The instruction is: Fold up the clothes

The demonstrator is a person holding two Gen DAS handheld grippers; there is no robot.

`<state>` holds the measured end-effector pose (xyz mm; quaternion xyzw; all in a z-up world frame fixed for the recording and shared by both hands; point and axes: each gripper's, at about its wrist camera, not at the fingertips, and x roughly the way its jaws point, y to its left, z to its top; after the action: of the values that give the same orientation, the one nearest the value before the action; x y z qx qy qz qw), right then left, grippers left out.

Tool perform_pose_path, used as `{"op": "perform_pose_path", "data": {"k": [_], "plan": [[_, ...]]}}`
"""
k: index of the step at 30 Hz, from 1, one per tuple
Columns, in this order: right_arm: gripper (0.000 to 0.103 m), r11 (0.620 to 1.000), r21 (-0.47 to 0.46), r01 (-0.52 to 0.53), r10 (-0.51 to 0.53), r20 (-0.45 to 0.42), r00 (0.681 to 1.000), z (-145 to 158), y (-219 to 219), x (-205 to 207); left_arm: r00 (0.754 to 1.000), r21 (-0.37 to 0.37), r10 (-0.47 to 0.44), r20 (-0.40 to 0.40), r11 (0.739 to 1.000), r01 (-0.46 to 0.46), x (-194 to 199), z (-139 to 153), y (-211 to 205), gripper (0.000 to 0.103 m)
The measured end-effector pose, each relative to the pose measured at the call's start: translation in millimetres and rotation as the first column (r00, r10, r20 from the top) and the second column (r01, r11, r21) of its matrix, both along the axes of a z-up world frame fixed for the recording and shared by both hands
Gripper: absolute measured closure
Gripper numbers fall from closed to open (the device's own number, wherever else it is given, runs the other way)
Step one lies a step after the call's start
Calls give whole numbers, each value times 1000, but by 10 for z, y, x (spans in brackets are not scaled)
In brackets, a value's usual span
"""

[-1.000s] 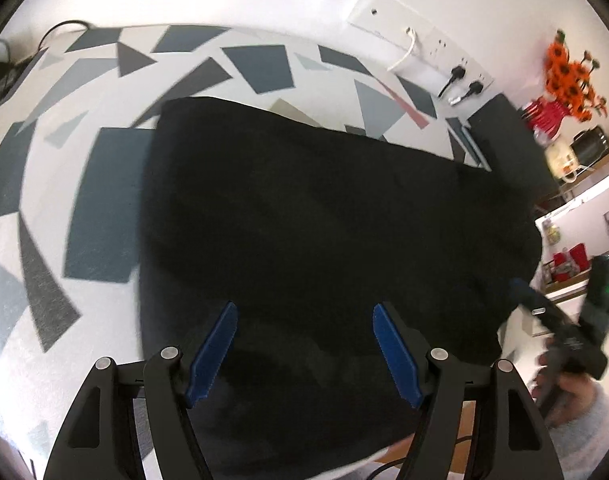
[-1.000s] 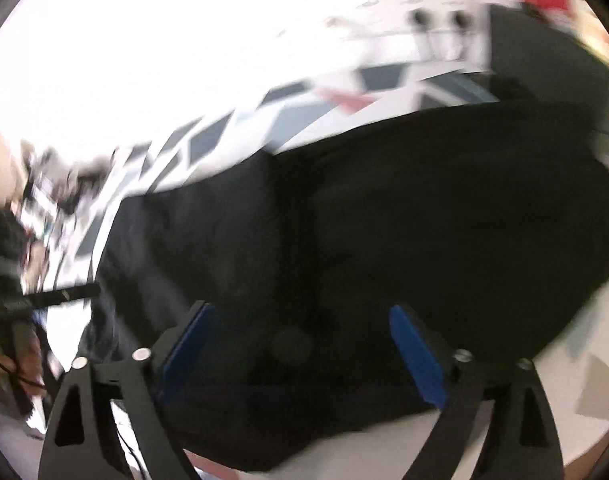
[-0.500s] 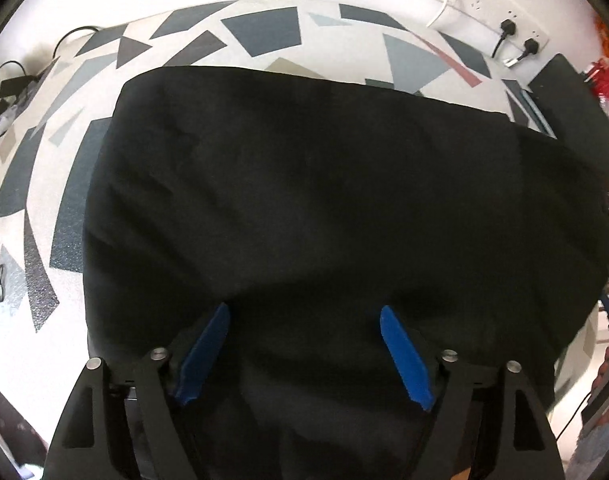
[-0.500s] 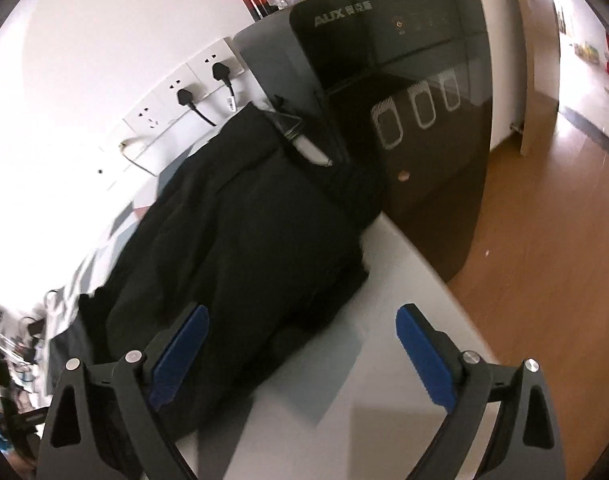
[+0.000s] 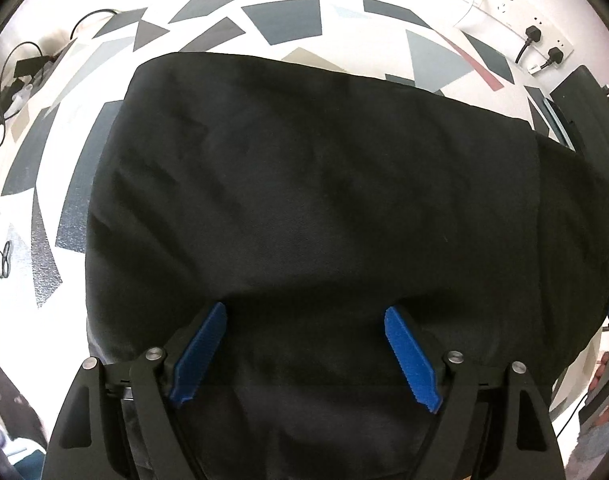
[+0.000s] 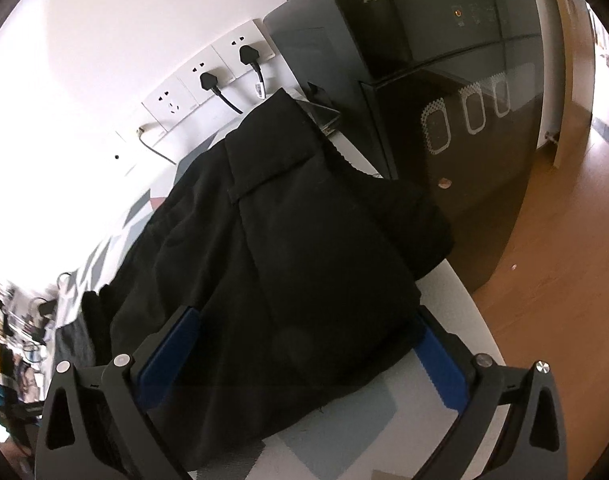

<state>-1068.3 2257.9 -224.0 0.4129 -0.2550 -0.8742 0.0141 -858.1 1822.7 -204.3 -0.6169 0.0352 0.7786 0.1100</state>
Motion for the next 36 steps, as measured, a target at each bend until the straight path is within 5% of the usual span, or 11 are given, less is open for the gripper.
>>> {"op": "perform_pose_path", "data": {"k": [8,10,12,14,17,22,29,32,36], "plan": [[0,999,-10,-35,36,106,994,21,11,-146,1000,-1,-4,10,1000,4,11,-15,-67,21],[7,1000,-12,1,0,114,994,31,25,-126,1000,5,-12,13,1000,12,11,-19,-95,20],[31,999,43,27,-32,117,993,39,-1,-102,1000,12,-21,15,1000,20,-10,-22,-127,20],[38,998,57,37,-43,108,993,41,-19,-74,1000,14,-24,15,1000,24,-25,-29,-150,20],[63,998,34,47,-50,94,994,25,-28,-32,1000,14,-27,12,1000,27,-20,-33,-181,20],[80,992,117,37,-38,-1,999,301,-269,61,999,42,-35,24,999,34,-51,-24,-255,20],[84,960,269,-79,131,-181,975,1030,-954,193,997,230,-11,79,973,-7,-161,17,-662,20],[84,929,332,-162,244,-221,944,1293,-1378,228,994,368,16,109,928,-55,-186,130,-912,20],[84,865,417,-279,403,-246,881,1536,-2129,270,998,481,41,55,875,-63,-97,446,-1341,20]]}}
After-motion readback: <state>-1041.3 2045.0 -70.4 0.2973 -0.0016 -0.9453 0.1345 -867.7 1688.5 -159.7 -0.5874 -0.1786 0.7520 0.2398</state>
